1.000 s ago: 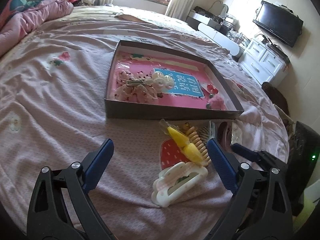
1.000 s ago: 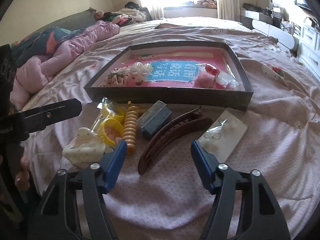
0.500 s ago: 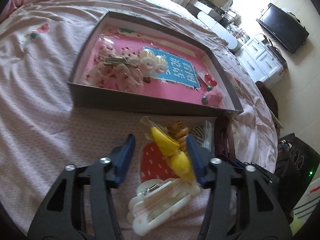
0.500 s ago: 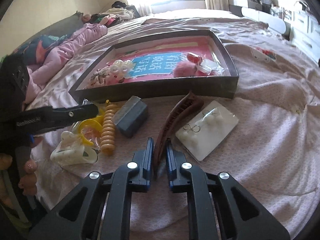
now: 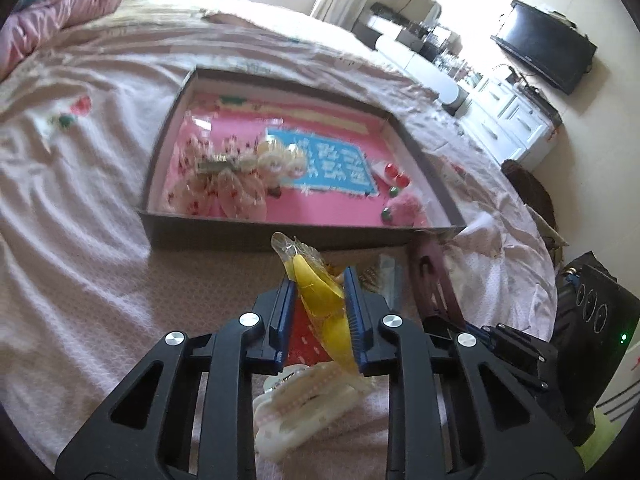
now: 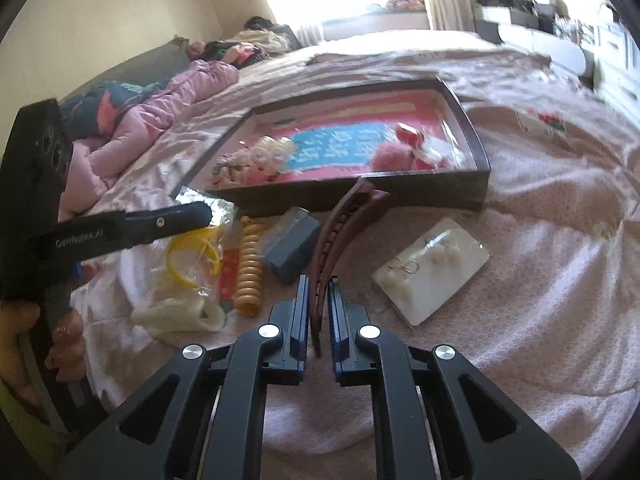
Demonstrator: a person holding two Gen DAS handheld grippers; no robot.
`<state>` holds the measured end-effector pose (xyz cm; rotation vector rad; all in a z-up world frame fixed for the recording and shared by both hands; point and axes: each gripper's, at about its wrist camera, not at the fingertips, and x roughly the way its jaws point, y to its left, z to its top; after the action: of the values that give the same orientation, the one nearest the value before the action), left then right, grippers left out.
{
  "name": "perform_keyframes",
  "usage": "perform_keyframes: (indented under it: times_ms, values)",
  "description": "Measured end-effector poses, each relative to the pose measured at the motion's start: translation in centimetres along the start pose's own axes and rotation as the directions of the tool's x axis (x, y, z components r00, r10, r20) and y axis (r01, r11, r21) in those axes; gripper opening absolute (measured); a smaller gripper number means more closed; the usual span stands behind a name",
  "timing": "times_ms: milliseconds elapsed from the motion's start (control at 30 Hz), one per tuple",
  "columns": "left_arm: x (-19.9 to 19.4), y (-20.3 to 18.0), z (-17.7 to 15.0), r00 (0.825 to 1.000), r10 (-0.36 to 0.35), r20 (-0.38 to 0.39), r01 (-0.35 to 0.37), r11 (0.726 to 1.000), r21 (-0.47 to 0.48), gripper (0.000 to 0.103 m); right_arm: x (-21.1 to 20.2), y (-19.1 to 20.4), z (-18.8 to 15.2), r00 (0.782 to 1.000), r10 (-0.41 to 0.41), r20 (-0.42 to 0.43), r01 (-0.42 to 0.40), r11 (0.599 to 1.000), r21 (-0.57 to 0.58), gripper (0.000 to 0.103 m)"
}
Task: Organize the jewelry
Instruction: 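Grasp the yellow clip packet with the left tool while the right tool grasps the brown claw clip, then carry the yellow packet and brown clip into the tray and open both tools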
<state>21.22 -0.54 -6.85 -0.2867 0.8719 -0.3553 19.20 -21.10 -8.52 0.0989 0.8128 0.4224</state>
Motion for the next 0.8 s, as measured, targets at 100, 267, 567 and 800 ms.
perform_keyframes:
  times_ms: [100, 267, 567, 800]
  values:
    - [-1.5, -0.2, 0.1, 0.999, -0.002, 0.04, 0.001, 1.0, 0.017, 0.013, -0.9, 0.8, 0.0, 0.999, 0.006, 0.037, -0.004, 0.999, -0.05, 0.008]
    - [-3.5, 0.1, 0.3, 0.995, 0.005, 0.099, -0.008, 1.0, 0.027, 0.009, -1.7, 1.5, 0.1, 0.997, 0.005, 0.077, 0.003, 0.996, -0.092, 0.008]
    - [-5.6, 1.4, 0.5, 0.988, 0.028, 0.152, -0.028, 1.0, 0.0, 0.008, -2.8, 2.1, 0.7, 0.989, -0.007, 0.145, 0.027, 0.99, -0.135, 0.008]
    - [-6.2, 1.9, 0.6, 0.985, 0.028, 0.169, -0.027, 1.0, -0.012, 0.008, -3.9, 2.4, 0.8, 0.983, -0.005, 0.183, 0.035, 0.987, -0.157, 0.008]
